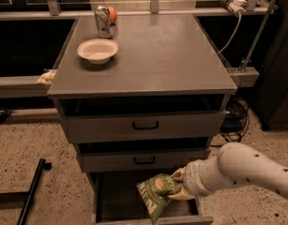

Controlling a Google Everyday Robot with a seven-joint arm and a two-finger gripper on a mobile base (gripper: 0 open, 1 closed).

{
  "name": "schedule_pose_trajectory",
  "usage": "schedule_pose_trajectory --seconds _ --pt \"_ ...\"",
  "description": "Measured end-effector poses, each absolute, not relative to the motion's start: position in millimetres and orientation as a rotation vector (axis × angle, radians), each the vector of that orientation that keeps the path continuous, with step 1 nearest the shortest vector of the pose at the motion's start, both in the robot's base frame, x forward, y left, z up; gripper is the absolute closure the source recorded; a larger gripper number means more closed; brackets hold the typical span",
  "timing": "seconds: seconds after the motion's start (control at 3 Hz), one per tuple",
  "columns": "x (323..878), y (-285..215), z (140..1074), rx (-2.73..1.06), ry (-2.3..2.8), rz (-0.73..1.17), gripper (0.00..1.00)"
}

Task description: Pick green jalapeno chip bag from bottom drawer and place on counter

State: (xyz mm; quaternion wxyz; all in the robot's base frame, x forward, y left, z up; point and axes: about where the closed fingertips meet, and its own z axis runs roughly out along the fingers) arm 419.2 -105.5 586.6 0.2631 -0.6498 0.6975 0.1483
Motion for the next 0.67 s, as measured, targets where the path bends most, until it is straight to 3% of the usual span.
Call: schedule_pose_trajectory --seconds 0.67 --pt "463 -108 804 -1.683 1.784 0.340 1.00"
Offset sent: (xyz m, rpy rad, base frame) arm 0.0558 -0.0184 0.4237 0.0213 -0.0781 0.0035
